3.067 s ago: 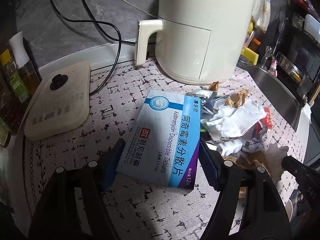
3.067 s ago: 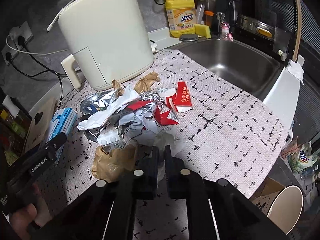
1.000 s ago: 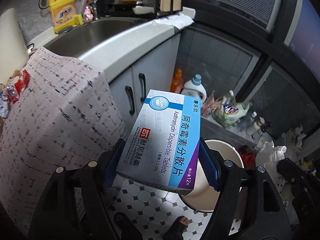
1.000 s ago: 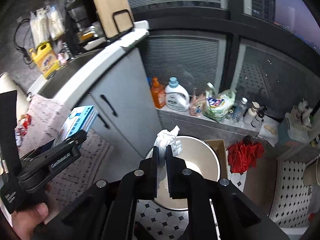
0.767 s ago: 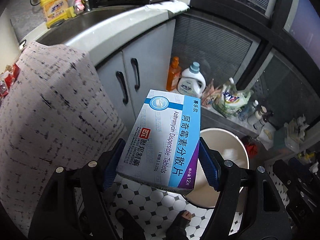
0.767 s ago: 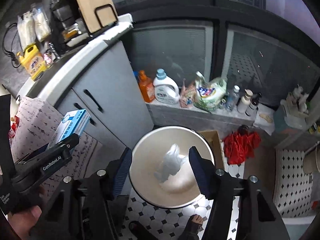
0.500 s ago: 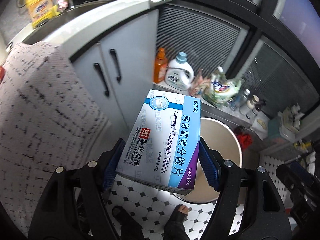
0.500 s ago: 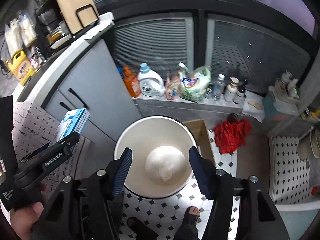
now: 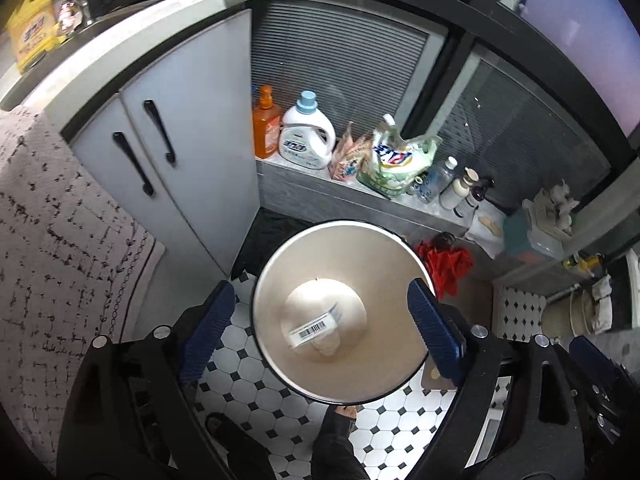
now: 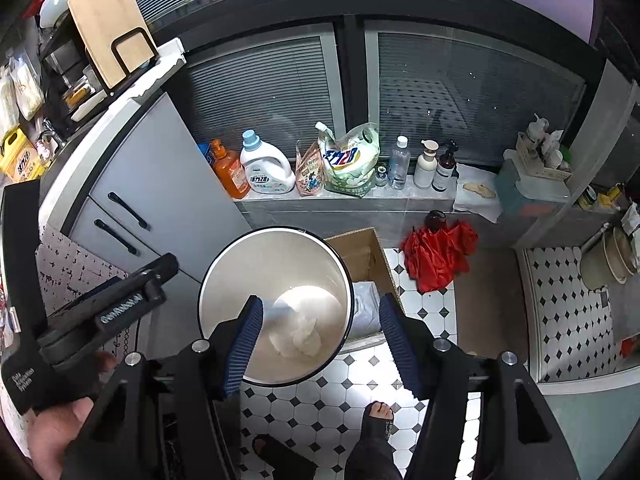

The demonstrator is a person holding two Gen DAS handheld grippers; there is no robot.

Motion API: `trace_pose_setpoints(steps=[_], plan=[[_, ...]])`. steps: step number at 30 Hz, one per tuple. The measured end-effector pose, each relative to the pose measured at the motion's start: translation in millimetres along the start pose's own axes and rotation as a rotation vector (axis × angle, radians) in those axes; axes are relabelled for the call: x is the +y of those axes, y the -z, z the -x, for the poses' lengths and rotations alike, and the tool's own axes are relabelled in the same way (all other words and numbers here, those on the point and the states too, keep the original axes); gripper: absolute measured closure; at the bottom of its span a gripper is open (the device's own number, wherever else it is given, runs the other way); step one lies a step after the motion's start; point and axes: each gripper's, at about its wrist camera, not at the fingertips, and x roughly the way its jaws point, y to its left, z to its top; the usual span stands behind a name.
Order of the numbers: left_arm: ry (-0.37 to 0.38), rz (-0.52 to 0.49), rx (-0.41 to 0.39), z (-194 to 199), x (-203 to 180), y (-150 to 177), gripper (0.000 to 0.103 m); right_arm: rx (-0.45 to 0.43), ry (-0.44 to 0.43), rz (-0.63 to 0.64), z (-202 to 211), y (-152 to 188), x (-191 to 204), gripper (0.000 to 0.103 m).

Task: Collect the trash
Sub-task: 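Open both tools to drop the box and tissue into the bin, then move both tools back to the trash pile on the counter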

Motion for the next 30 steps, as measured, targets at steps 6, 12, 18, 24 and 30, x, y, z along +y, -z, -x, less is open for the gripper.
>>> trace_pose_setpoints(steps=[6,12,18,24,30], plan=[[-0.048,0.056,-0.051,27,32,-7,0.011,-0.023,-0.034,0.024,10,-7,18,0.040],[-0.105,0.128,-0.114,65,74,-14,0.010,-0.070,-0.086,0.077,29,-19,52,0.034],[-0.167,0.202,-0.183,109,118,-14,0.006,-0.113,-0.156,0.148,53,-29,96,0.024],[-0.235,0.282,-0.237,152,165,-8,0.006,-0.160,-0.233,0.225,78,-31,147,0.012],[-0.302,0.365,-0.300,196,213,7,0.006,-0.181,-0.310,0.302,98,-27,200,0.008]])
